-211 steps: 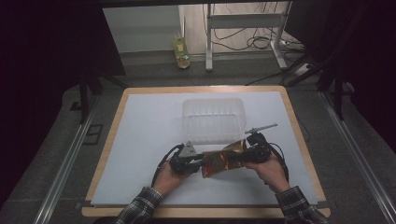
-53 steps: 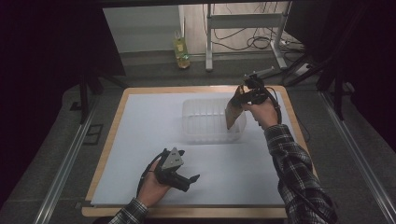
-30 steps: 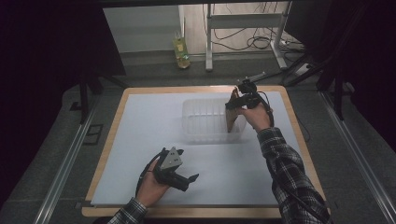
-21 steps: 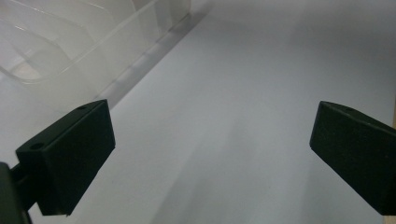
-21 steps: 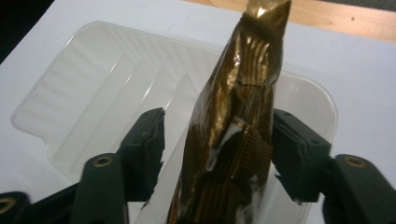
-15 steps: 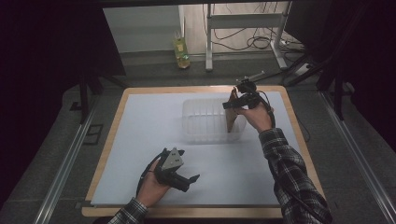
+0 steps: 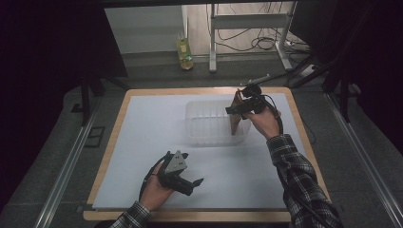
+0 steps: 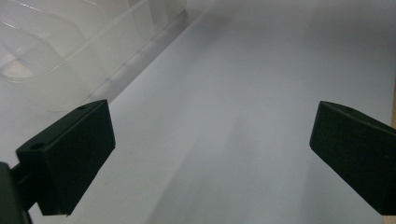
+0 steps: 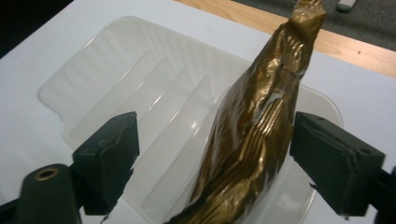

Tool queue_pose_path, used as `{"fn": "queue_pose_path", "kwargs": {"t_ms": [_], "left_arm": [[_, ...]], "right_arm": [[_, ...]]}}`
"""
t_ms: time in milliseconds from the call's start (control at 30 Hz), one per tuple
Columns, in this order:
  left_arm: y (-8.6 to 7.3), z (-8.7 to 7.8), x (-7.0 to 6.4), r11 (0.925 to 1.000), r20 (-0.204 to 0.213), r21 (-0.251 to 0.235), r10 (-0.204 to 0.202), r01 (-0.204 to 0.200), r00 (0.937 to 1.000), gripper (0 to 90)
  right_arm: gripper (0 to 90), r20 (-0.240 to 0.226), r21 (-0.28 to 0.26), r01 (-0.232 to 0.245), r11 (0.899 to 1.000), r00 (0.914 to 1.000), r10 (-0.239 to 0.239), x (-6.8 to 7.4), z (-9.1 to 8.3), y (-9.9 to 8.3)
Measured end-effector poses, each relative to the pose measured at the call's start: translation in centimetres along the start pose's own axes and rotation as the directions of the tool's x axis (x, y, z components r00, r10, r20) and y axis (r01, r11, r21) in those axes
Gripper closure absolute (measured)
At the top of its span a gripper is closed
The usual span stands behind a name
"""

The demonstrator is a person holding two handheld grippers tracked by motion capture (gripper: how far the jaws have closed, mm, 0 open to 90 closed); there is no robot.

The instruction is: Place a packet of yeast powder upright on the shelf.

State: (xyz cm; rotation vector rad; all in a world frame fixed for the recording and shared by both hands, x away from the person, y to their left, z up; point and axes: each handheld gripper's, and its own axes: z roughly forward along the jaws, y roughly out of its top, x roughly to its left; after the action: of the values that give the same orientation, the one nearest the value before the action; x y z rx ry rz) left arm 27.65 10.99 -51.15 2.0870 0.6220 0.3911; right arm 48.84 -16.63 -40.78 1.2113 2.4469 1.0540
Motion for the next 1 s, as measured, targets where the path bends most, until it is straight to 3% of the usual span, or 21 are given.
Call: {"fn": "queue_pose_path", "kwargs": {"t_ms": [1000], "left_arm": [[-0.1,0.6,-0.1,0.9999,0.019,0.006,0.015,-0.015,0.9997,0.4]], "right_arm": [[10.4,-0.002,-0.039,0.102,0.994,0.9948,-0.102,1.2,-2.0,-1.9]]}}
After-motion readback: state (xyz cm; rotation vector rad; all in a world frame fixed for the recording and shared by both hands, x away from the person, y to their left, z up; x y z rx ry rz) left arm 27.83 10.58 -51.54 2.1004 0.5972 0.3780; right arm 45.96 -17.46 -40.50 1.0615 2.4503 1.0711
